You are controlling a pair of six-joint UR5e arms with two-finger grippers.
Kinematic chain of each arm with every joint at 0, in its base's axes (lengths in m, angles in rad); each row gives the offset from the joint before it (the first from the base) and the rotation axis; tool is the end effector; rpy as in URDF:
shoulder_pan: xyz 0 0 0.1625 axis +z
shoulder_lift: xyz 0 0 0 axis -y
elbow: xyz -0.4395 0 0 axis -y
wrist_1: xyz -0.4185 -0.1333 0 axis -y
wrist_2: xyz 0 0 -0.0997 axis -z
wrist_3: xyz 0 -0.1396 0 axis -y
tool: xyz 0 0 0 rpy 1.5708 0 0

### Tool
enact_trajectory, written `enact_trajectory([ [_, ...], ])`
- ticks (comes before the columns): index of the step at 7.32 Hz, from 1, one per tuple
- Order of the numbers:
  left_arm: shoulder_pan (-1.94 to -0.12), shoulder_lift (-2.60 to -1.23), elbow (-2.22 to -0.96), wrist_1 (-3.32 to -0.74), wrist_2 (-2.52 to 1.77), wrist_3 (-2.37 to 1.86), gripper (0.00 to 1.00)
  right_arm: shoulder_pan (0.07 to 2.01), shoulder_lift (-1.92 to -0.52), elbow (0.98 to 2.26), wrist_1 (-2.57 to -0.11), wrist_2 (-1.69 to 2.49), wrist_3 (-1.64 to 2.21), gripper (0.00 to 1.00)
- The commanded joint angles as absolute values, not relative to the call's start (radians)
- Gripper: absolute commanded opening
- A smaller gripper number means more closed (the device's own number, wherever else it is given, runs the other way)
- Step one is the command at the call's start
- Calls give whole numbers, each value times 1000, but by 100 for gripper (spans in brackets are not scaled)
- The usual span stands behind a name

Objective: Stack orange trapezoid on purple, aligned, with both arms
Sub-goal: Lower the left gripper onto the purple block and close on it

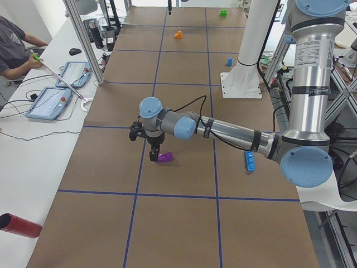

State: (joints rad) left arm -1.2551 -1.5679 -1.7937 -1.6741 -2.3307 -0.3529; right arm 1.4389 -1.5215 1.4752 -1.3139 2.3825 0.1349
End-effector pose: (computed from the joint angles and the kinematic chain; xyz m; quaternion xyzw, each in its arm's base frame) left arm 0.1304 -0.5190 0.5749 0.0211 0.3948 0.0426 0.9175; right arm -0.0415 -0.5567 0.6940 0.0435 -0.4020 -0.0401 0.9137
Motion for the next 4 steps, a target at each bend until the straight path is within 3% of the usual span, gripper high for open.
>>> enact_trajectory([
  [1,-1098,-1595,-1781,-1677,-2307,-612,100,1439,-1522,1476,-1312,2387,133,100],
  [4,-1046,-1598,-1679,-1783,-2224,-687,100,1436,-1522,1474,-1313,2388,132,100],
])
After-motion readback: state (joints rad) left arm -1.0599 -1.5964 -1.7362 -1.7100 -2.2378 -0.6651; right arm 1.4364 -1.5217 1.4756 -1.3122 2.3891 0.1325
